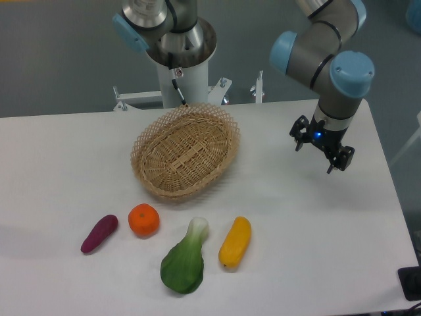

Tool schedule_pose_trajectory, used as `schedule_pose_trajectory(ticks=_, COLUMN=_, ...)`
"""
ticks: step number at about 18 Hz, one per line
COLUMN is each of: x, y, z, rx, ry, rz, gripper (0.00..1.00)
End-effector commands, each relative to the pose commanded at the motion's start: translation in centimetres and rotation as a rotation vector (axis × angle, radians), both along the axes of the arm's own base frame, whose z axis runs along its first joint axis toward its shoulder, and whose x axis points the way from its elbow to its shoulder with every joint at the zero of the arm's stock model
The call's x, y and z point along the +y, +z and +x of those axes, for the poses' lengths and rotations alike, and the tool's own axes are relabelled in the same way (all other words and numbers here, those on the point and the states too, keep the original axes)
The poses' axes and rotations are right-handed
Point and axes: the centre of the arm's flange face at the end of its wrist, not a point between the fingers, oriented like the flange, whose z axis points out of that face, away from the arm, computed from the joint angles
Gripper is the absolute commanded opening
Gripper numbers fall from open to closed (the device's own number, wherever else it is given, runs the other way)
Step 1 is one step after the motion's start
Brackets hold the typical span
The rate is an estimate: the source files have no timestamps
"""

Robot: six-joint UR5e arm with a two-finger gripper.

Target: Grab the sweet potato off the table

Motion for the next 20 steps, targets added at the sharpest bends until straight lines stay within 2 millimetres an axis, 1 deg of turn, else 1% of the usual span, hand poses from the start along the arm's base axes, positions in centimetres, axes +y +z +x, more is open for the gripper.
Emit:
schedule_pose_trajectory(ticks=6, x=-0.2, y=0.0, z=-0.1, rx=0.006, ry=0.004, rz=-0.019, gripper=1.00)
schedule_pose_trajectory(ticks=8, x=-0.2, y=-0.2, z=0.2, rx=-0.001, ry=0.045, rz=-0.022, gripper=1.00)
schedule_pose_trajectory(ticks=10, x=0.4, y=0.1, z=0.6, rx=-0.001, ry=0.100, rz=-0.011, gripper=1.00)
schedule_pose_trajectory(ticks=12, x=2.4, y=0.3, z=2.0, rx=-0.001, ry=0.088, rz=-0.006, gripper=1.00)
schedule_pose_trajectory(ticks=14, x=3.8, y=0.7, z=3.0, rx=0.010, ry=0.128, rz=-0.007, gripper=1.00)
schedule_pose_trajectory(ticks=18, x=8.1, y=1.7, z=6.1, rx=0.020, ry=0.195, rz=0.013, gripper=1.00)
schedule_pose_trajectory(ticks=20, x=10.7, y=2.4, z=7.9, rx=0.026, ry=0.219, rz=0.025, gripper=1.00)
